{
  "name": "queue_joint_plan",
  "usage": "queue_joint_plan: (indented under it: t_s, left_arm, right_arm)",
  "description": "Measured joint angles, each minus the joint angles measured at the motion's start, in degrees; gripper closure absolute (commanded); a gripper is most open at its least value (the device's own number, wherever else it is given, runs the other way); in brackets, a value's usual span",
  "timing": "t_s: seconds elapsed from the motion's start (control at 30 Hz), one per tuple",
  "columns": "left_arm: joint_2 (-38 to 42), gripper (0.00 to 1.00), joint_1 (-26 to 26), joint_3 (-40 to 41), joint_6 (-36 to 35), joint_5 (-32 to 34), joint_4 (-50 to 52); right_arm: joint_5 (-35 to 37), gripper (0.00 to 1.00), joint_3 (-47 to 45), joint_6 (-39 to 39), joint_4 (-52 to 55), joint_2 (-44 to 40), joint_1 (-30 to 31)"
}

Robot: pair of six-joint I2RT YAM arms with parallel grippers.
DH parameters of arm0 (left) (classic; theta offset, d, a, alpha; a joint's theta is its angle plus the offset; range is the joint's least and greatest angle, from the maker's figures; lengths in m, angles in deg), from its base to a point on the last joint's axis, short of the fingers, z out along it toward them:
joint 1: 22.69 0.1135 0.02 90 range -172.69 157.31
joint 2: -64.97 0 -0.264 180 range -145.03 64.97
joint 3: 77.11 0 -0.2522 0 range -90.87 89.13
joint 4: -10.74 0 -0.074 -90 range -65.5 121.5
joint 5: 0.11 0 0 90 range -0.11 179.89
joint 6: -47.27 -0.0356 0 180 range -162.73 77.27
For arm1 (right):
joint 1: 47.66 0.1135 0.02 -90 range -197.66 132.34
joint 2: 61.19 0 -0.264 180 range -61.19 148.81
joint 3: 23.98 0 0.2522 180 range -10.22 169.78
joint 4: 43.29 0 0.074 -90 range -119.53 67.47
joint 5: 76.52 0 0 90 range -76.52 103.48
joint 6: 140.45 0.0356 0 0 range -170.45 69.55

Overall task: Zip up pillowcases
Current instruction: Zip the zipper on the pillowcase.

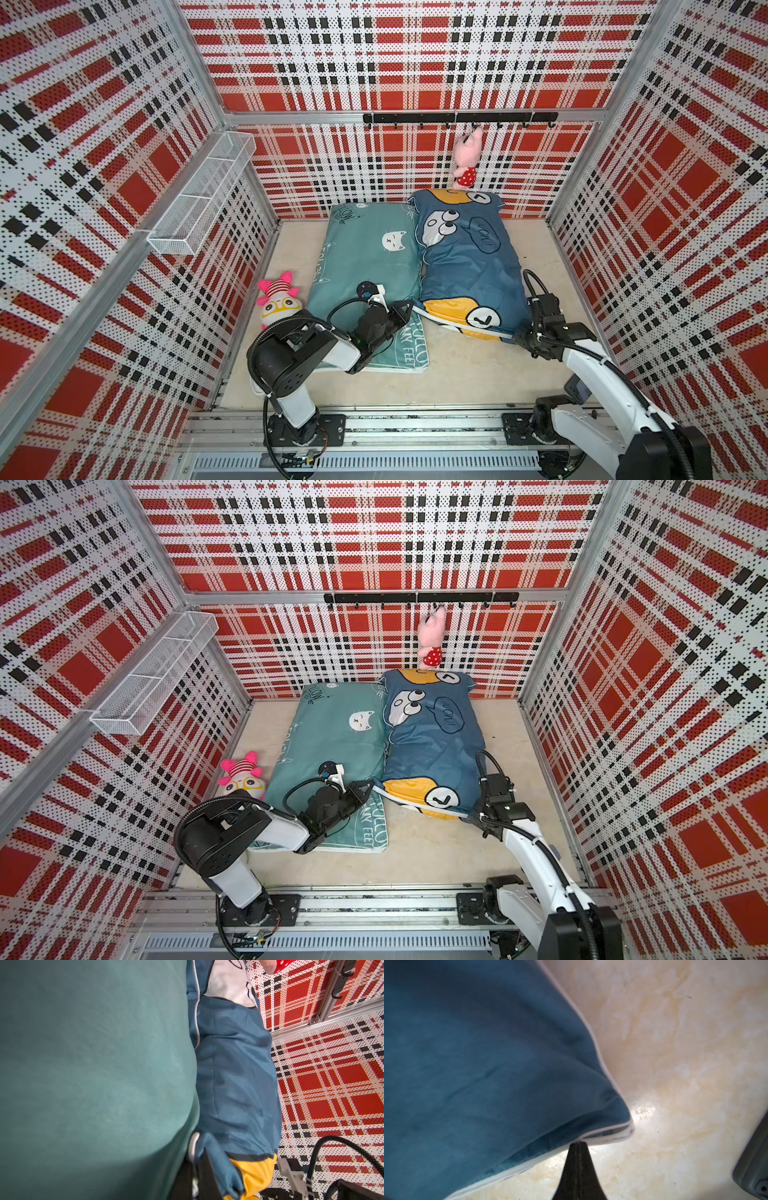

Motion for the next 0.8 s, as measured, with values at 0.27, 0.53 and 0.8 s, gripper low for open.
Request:
queue_joint_plan:
  t_s: [0.27,0.53,0.8]
  left_arm:
    - [0.42,1.00,0.37,2.97,0.26,-0.55,-1.29]
    - [2.01,1.00,1.60,4.70,0.52,-1.25,-2.08]
    - [2.01,1.00,1.44,4.68,0.50,-1.55,-2.34]
  right_arm:
    - [-0.52,1.00,-2.23,0.74,-2.45,-1.01,-3.96]
    - [1.70,1.00,-3.04,0.31,-4.96,-1.03,-7.87]
    - [-0.50,0.65,-4.94,-0.92,-6.64,-1.49,-8.94]
